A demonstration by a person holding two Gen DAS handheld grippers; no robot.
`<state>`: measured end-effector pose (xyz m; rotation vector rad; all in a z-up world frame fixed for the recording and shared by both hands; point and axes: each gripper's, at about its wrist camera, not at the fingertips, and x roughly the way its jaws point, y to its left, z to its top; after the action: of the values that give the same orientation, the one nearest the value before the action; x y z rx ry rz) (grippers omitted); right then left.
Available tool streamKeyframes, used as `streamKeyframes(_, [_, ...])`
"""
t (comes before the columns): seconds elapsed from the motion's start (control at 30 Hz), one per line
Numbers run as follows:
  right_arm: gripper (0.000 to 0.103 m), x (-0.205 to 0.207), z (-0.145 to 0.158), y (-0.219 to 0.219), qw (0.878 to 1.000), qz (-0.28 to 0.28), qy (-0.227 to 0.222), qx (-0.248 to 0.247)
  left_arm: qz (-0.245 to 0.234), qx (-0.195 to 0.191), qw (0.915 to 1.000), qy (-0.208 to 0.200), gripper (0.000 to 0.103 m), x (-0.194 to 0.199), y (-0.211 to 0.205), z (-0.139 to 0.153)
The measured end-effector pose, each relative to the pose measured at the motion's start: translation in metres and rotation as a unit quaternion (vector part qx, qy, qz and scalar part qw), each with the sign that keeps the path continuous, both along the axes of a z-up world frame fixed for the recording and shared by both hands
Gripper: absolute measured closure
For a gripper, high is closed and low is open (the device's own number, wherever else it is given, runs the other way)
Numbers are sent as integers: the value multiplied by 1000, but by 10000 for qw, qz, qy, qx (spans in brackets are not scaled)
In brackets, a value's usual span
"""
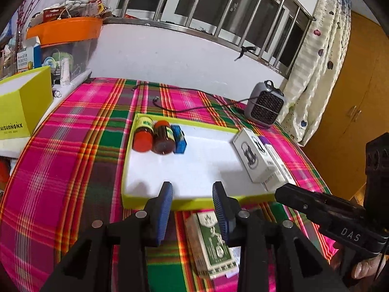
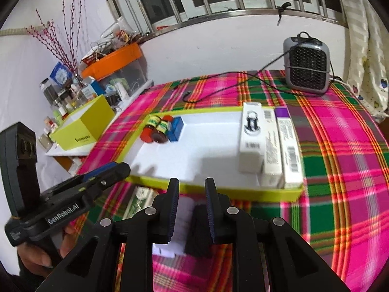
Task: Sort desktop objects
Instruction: 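Grasp the black rectangular item with the right tool while the left tool approaches the green box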
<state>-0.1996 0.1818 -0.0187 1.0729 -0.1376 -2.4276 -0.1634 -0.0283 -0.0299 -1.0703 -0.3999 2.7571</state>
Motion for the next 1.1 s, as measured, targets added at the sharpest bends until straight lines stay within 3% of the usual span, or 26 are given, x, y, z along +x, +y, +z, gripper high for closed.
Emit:
streamKeyframes(0.4, [78, 15, -35, -2, 9986, -18, -238, 473, -198, -103, 9993, -288, 62, 20, 17, -14])
streamKeyframes(1.1, [72, 15, -42, -9, 9957, 21, -138, 920, -450, -339, 9955, -768, 62, 10, 29, -22])
